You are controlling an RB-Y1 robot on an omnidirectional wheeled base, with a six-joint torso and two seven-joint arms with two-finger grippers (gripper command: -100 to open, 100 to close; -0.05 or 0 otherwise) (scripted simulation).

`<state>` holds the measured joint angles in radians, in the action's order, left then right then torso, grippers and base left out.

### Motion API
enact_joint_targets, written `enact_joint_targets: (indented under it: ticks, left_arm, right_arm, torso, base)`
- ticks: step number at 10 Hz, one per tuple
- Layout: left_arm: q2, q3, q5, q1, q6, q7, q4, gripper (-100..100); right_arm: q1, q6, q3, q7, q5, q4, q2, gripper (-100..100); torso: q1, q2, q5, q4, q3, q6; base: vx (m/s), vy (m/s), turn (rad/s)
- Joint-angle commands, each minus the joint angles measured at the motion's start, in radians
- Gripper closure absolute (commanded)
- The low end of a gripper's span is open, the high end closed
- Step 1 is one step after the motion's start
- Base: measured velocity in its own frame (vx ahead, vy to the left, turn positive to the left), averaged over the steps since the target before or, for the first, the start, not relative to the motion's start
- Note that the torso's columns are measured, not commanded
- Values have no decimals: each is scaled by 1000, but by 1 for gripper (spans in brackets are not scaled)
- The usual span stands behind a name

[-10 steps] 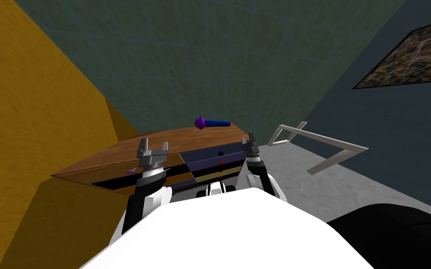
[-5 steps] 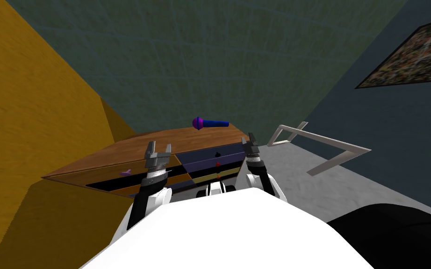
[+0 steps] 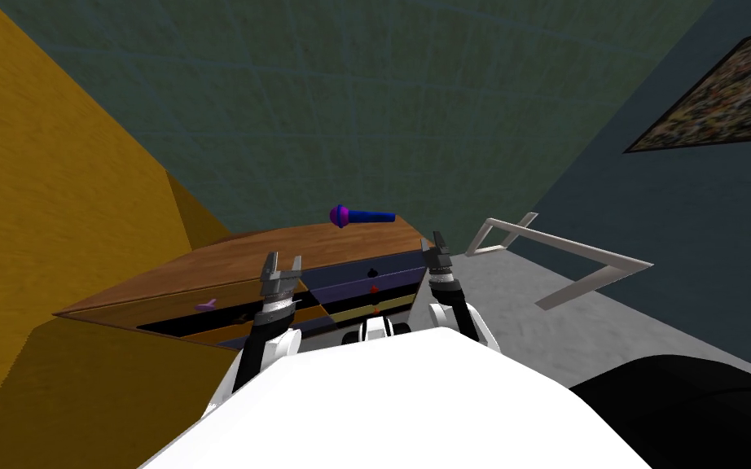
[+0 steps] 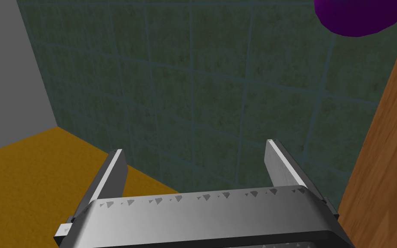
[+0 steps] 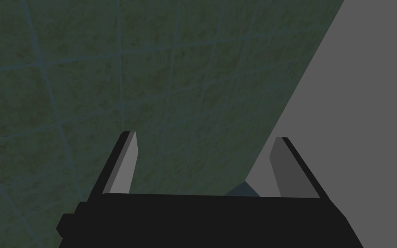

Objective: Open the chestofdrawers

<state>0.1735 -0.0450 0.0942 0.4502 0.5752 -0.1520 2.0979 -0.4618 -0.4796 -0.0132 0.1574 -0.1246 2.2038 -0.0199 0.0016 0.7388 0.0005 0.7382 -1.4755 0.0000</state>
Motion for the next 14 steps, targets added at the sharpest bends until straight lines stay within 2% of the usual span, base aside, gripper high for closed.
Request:
enact_joint_targets:
  ticks: [1, 2, 4, 5, 7, 8, 9, 10, 12, 13, 14]
  left_arm:
    - [14, -2, -2, -11, 71, -1, -81, -100]
    - [14, -2, -2, -11, 75, -1, -94, -100]
    - [17, -3, -4, -22, 137, 0, -162, -100]
    - [17, -3, -4, -22, 138, 0, -176, -100]
    - [15, -4, -6, -34, 205, 0, -250, -100]
    - [15, -4, -6, -34, 205, 0, -265, -100]
    - [13, -5, -7, -41, 239, 1, -300, -100]
    - [13, -5, -7, -41, 239, 1, -312, -100]
    - [8, -6, -10, -54, 304, 1, -384, -100]
    - [8, -6, -10, -54, 308, 1, -409, -100]
    - [5, -7, -11, -61, 343, 2, -436, -100]
  right_arm:
    - [0, 0, 0, 0, 0, 0, 0, 0]
    - [0, 0, 0, 0, 0, 0, 0, 0]
    - [0, 0, 0, 0, 0, 0, 0, 0]
    - [0, 0, 0, 0, 0, 0, 0, 0]
    - [0, 0, 0, 0, 0, 0, 0, 0]
    - [0, 0, 0, 0, 0, 0, 0, 0]
    - [0, 0, 0, 0, 0, 0, 0, 0]
    - [0, 0, 0, 0, 0, 0, 0, 0]
    - [0, 0, 0, 0, 0, 0, 0, 0]
    - [0, 0, 0, 0, 0, 0, 0, 0]
    - [0, 0, 0, 0, 0, 0, 0, 0]
  torso:
    - [-2, -1, 0, 0, 0, 0]
    - [-4, -1, -1, 0, -1, 0]
    - [-1, -1, 0, 0, 0, 0]
    - [-2, -1, -1, 0, -1, 0]
    - [-1, 0, 0, 0, 0, 0]
    - [-2, -1, -1, 0, 0, 0]
    - [-1, -1, 0, 0, 0, 0]
    - [-2, -1, -1, 0, -1, 0]
    - [-1, -1, 0, 0, -1, 0]
    - [-5, -2, -1, -1, -1, 1]
    - [-3, -3, 1, -3, -1, 3]
  base:
    - [35, -110, 21]
    - [29, -91, 8]
    - [31, -93, 11]
    - [25, -85, 11]
    - [24, -89, 16]
    - [21, -78, 9]
    - [26, -89, 12]
    - [26, -73, 8]
    - [33, -103, 19]
    - [28, -96, 37]
    - [15, -71, 19]
